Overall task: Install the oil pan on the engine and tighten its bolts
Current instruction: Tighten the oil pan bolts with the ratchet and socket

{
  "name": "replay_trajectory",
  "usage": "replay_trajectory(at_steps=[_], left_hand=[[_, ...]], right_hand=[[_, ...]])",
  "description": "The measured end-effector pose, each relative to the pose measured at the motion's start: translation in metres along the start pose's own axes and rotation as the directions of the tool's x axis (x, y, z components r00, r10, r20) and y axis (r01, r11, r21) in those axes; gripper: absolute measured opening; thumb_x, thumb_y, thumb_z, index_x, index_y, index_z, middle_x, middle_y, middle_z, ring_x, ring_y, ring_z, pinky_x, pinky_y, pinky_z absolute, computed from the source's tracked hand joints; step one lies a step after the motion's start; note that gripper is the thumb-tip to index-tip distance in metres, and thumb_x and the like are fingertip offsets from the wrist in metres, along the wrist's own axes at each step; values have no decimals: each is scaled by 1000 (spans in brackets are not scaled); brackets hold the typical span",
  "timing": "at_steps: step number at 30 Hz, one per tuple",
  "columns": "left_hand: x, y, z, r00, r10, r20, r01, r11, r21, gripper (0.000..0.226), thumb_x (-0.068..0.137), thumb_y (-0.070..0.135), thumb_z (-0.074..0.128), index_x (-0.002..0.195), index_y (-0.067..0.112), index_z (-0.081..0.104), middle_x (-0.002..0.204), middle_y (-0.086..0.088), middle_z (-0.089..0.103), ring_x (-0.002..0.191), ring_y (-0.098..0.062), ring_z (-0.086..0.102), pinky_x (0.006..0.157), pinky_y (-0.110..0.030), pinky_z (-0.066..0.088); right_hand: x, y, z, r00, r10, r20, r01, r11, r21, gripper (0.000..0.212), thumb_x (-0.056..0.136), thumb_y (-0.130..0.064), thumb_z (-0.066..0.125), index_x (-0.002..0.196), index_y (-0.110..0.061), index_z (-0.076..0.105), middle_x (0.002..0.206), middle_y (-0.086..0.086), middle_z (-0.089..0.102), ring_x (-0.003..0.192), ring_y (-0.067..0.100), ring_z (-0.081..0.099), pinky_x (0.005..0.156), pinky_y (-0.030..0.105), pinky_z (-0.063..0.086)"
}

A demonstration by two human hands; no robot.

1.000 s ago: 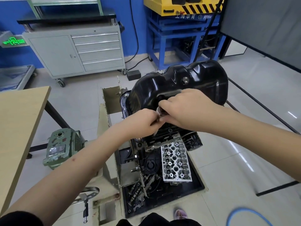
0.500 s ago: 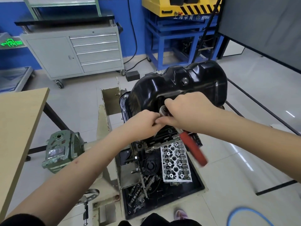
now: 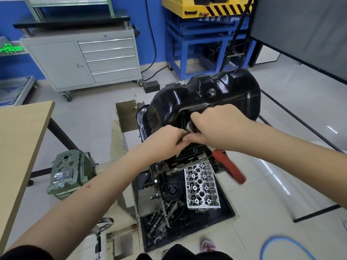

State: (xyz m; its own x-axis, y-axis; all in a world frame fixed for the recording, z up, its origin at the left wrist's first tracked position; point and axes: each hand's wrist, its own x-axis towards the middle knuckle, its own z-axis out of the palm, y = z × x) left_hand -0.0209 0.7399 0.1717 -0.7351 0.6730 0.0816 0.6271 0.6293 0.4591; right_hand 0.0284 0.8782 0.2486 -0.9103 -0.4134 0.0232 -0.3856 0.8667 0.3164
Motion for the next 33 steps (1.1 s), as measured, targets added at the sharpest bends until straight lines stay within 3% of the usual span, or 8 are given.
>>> replay_trajectory(at_steps=[5, 8, 11, 18, 21, 24, 30, 33], left_hand=[[3, 0, -2, 999, 22, 37, -23, 999, 42, 45, 95, 25, 43, 52, 23, 31, 47, 9, 35, 42, -7, 33, 46, -15, 32], [2, -2, -4, 998, 15, 64, -16, 1000, 9, 42, 95, 28, 42, 54, 23, 34, 48, 8, 37, 43, -7, 35, 45, -16, 32], [1, -1, -3, 999, 11, 41, -11, 1000, -10, 41, 93, 25, 45, 54, 26, 34, 49, 10, 38, 44, -5, 36, 45, -15, 29], [3, -4, -6, 990, 32, 139, -41, 997, 67, 41, 96, 24, 41, 55, 22, 34, 52, 7, 38, 48, -9, 35, 49, -21, 25], [0, -7, -8, 991, 16, 130, -17, 1000, 5, 35, 95, 24, 42, 61, 19, 38, 52, 7, 38, 48, -7, 36, 48, -18, 29], [-1, -7, -8, 999, -5, 51, 8, 999, -51, 39, 92, 19, 47, 55, 21, 34, 49, 7, 36, 44, -7, 33, 48, -13, 34], [2, -5, -8, 997, 0, 81, -2, 1000, 22, 47, 95, 20, 44, 50, 19, 31, 47, 5, 32, 43, -10, 30, 49, -15, 33], [2, -3, -8, 994, -26, 103, 20, 998, 65, 43, 96, 24, 40, 54, 20, 30, 50, 4, 35, 45, -10, 34, 50, -24, 29]], right_hand=[[3, 12, 5, 966, -256, -44, 253, 965, -69, 30, 96, -32, 42, 124, -20, 41, 107, -3, 55, 102, 19, 54, 81, 28, 36], [1, 10, 1, 976, -214, -39, 210, 974, -81, 34, 94, -47, 35, 107, -18, 48, 92, -3, 59, 84, 20, 58, 69, 25, 32], [-1, 1, -4, 1000, -24, 20, 24, 999, -21, 44, 89, -59, 33, 75, -17, 34, 59, -4, 34, 50, 13, 30, 46, 25, 18], [-4, -4, 5, 982, -170, -78, 167, 985, -49, 30, 96, -21, 39, 126, -20, 40, 110, 1, 52, 103, 23, 50, 82, 29, 33], [-2, -6, 2, 985, -150, -89, 144, 987, -68, 27, 97, -38, 37, 108, -15, 46, 94, -1, 57, 88, 21, 55, 73, 26, 33], [1, -10, -4, 999, 25, -38, -25, 1000, 0, 41, 91, -56, 34, 85, -15, 35, 60, -3, 32, 52, 15, 31, 47, 24, 18], [4, -5, 3, 985, -158, -73, 152, 984, -91, 23, 97, -22, 38, 119, -17, 42, 102, -1, 55, 99, 22, 53, 71, 26, 24], [4, -3, -2, 985, -168, -50, 160, 979, -125, 22, 97, -36, 36, 97, -16, 45, 84, -2, 53, 80, 21, 53, 67, 24, 25]])
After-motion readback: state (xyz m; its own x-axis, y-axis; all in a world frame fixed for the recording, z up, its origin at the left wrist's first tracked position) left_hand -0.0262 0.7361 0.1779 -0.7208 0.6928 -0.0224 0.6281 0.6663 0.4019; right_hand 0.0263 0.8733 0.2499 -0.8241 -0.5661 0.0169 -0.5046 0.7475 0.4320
